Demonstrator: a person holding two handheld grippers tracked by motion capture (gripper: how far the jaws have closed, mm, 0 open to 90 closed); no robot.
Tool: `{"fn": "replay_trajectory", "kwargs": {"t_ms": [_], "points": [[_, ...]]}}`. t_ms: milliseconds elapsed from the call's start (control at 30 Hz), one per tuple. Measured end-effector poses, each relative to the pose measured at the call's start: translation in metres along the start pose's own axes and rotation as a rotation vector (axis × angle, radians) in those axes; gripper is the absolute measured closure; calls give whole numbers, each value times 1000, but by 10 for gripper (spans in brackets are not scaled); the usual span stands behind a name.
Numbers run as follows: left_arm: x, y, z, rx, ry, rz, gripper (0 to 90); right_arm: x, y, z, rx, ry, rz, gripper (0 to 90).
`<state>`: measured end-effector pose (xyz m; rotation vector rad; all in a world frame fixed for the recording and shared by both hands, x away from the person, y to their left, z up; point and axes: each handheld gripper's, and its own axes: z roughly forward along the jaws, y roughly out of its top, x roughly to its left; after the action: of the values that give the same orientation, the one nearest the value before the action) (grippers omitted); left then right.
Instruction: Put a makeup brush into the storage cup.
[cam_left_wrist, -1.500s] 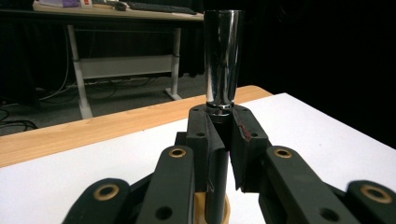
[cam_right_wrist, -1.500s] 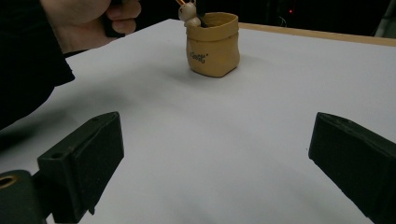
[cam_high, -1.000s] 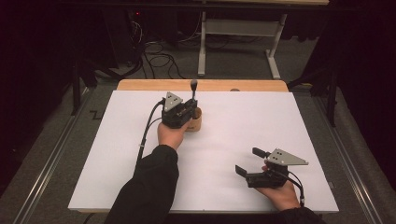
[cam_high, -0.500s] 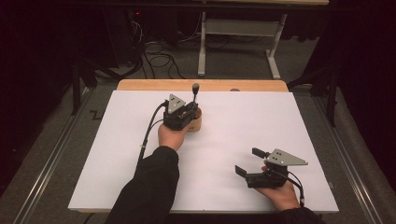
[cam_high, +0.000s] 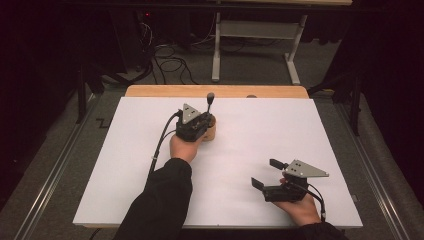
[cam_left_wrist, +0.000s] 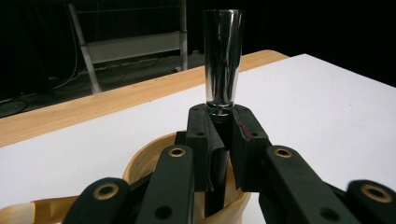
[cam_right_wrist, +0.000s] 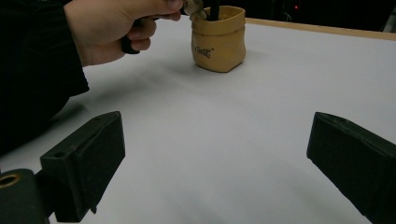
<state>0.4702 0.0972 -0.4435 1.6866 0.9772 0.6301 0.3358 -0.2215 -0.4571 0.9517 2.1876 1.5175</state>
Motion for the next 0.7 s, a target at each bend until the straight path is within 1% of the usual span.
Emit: {"fn": "replay_trajectory", "kwargs": {"t_ms": [200,300,433,500,567,633,700], "points": [[-1,-3,2,29,6,22,787,0,0,0,3,0,-1,48],[-2,-4,3,34,5,34,786,0,0,0,5,0,0,48],[-2,-4,3,29,-7,29,780,0,0,0,6,0,1,48],[-3,-3,2,18,-24,26,728,0,-1,0,7,1,0,49],[-3,-2,0,5,-40,18,654,1,-1,0,8,2,0,49],[-3,-1,-1,-2,-52,15,620,0,-1,1,10,2,-1,49],[-4,0,-2,-1,-55,14,591,1,-1,1,12,3,2,49]]}}
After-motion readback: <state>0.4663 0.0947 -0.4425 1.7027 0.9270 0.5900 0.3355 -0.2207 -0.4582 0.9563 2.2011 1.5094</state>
